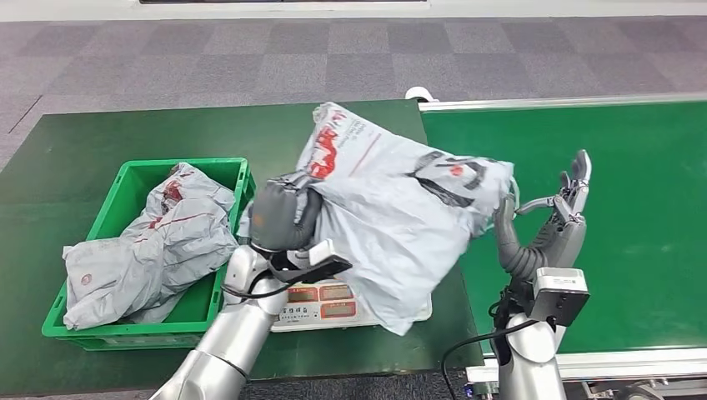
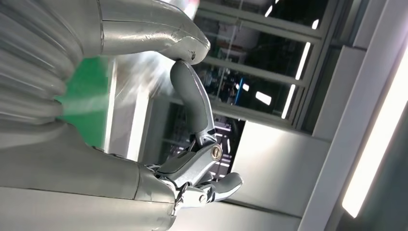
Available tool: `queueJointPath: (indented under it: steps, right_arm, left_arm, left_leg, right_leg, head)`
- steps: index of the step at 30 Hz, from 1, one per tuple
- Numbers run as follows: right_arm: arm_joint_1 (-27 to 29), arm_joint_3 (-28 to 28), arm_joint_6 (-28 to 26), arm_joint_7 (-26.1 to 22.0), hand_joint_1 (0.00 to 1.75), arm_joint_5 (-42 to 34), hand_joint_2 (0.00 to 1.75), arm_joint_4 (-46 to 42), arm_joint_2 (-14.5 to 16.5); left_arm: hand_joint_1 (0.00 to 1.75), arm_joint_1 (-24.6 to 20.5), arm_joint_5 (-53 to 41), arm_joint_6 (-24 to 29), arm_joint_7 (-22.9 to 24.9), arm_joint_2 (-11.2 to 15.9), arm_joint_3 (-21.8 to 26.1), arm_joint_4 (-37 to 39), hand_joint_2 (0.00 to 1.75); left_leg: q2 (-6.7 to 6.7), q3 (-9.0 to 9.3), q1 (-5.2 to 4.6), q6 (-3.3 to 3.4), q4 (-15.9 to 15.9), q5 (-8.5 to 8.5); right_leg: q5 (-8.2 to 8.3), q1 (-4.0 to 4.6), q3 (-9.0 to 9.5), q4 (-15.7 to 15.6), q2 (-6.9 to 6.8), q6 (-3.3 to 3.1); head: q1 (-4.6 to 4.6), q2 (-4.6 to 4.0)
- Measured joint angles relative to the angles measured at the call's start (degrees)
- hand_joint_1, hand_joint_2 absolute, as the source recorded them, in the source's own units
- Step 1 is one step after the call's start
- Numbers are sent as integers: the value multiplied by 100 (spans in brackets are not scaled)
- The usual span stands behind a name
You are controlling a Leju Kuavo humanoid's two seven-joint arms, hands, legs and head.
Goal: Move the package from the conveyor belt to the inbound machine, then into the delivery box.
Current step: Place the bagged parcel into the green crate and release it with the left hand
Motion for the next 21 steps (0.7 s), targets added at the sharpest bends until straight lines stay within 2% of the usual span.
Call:
queueJointPath:
  steps: [6,10,14,17,21]
  right_arm:
    - [65,2,-131,-1,0,-140,175,-1,-60]
    - [153,2,-222,-1,0,-229,175,-56,-149]
    - [233,2,-251,-1,0,-263,175,-140,-216]
    - [278,0,-208,-1,0,-203,175,-220,-223]
    - [320,-12,-50,-2,0,-93,175,-305,-223]
  left_arm:
    - [175,102,-476,3,-125,18,1699,-917,175]
    - [175,148,-244,3,-131,131,2860,-1279,175]
    - [175,304,-497,3,39,234,3724,-1525,175]
    - [175,478,-1173,3,864,279,4023,-1670,175]
    - [175,884,-1566,-53,2404,476,3752,-1775,175]
  left_leg:
    - [1,1,2,-5,-1,4]
    - [2,1,2,-6,-2,4]
    - [-1,0,2,-6,-2,3]
    - [-1,3,-1,-4,-2,0]
    - [2,7,-2,-7,-2,-6]
  right_leg:
    - [-1,2,-1,8,2,-1]
    - [-4,1,-2,8,1,-6]
    - [-9,1,-2,8,-2,-12]
    - [-11,-3,1,7,-3,-13]
    - [-13,-2,-1,6,0,-15]
  head:
    - [1,0]
    - [0,0]
    - [0,0]
    - [1,0]
    - [0,0]
